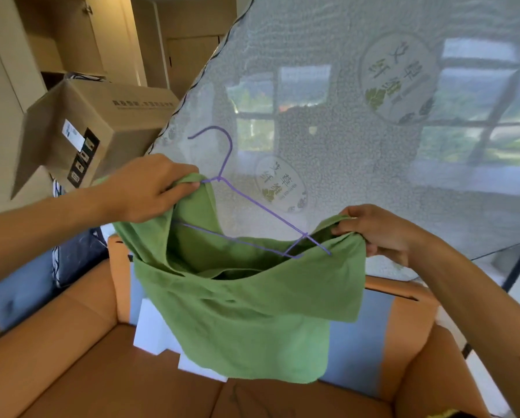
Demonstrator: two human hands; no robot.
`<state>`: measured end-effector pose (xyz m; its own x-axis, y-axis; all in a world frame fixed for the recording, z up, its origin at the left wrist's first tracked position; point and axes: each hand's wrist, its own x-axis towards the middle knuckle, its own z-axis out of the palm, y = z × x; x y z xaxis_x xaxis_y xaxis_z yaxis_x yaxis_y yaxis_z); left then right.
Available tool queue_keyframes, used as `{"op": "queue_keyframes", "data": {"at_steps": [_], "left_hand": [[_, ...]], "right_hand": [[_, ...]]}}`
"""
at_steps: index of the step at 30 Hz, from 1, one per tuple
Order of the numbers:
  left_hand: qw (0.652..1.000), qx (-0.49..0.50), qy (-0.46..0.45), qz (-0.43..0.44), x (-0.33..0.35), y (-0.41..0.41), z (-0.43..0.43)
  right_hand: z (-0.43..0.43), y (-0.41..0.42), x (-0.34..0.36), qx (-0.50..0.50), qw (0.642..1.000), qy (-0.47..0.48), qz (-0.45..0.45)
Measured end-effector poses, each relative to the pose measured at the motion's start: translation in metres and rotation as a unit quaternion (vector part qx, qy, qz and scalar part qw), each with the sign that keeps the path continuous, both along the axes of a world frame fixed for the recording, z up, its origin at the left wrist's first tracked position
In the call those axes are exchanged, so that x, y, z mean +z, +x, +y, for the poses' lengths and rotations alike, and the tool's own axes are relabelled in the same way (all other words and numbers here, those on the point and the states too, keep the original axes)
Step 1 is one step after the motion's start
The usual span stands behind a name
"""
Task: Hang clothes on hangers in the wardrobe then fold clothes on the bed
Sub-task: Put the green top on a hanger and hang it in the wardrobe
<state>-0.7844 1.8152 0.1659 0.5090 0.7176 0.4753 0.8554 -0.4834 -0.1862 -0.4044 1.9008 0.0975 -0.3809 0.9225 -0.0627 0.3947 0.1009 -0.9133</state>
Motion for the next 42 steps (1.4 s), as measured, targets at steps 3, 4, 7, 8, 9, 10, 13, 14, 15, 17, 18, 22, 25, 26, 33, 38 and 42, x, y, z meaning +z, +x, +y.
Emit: {"op": "queue_keyframes", "data": {"at_steps": [3, 4, 7, 8, 9, 10, 13, 14, 15, 17, 18, 22, 25, 26, 33, 38, 42], "left_hand": [[0.999, 0.013, 0.035, 0.020, -0.008, 0.006, 0.000], [0.999, 0.017, 0.046, 0.022, -0.009, 0.007, 0.001], [0.995, 0.032, 0.088, 0.028, -0.011, 0.006, 0.006], [0.994, 0.036, 0.099, 0.027, -0.010, 0.004, 0.008], [0.993, 0.041, 0.108, 0.027, -0.009, 0.003, 0.009], [0.992, 0.046, 0.117, 0.028, -0.007, 0.002, 0.011], [0.989, 0.055, 0.137, 0.025, 0.000, 0.002, 0.014], [0.988, 0.057, 0.141, 0.020, 0.002, 0.003, 0.014], [0.988, 0.059, 0.145, 0.013, 0.004, 0.004, 0.014], [0.988, 0.057, 0.145, -0.003, 0.007, 0.005, 0.013], [0.988, 0.054, 0.143, -0.008, 0.008, 0.007, 0.012], [0.988, 0.043, 0.150, -0.017, 0.007, 0.015, 0.008], [0.987, 0.042, 0.145, -0.053, 0.010, 0.012, 0.005], [0.986, 0.046, 0.148, -0.058, 0.011, 0.010, 0.004], [0.984, 0.040, 0.164, -0.053, 0.011, 0.009, -0.006], [0.985, 0.035, 0.165, -0.027, 0.006, 0.012, -0.005], [0.981, 0.064, 0.180, -0.048, 0.014, 0.002, -0.007]], "right_hand": [[-0.010, 0.002, 0.021, 0.007, 0.998, 0.044, -0.042], [-0.012, 0.003, 0.026, 0.007, 0.997, 0.058, -0.058], [-0.016, 0.011, 0.038, 0.005, 0.991, 0.094, -0.093], [-0.017, 0.014, 0.041, 0.004, 0.990, 0.102, -0.102], [-0.017, 0.017, 0.043, 0.000, 0.988, 0.106, -0.109], [-0.018, 0.019, 0.044, -0.003, 0.987, 0.108, -0.114], [-0.018, 0.026, 0.048, -0.004, 0.987, 0.111, -0.120], [-0.018, 0.027, 0.050, -0.003, 0.986, 0.113, -0.121], [-0.018, 0.028, 0.051, -0.003, 0.986, 0.114, -0.125], [-0.018, 0.028, 0.054, -0.007, 0.984, 0.118, -0.137], [-0.017, 0.027, 0.055, -0.011, 0.983, 0.118, -0.141], [-0.014, 0.019, 0.057, -0.044, 0.984, 0.128, -0.115], [-0.011, 0.016, 0.057, -0.075, 0.981, 0.150, -0.099], [-0.010, 0.016, 0.057, -0.078, 0.981, 0.148, -0.094], [-0.016, 0.008, 0.064, -0.030, 0.995, 0.085, -0.047], [-0.020, 0.002, 0.074, 0.006, 0.997, 0.073, -0.039], [-0.025, 0.011, 0.084, 0.021, 0.995, 0.084, -0.055]]}}
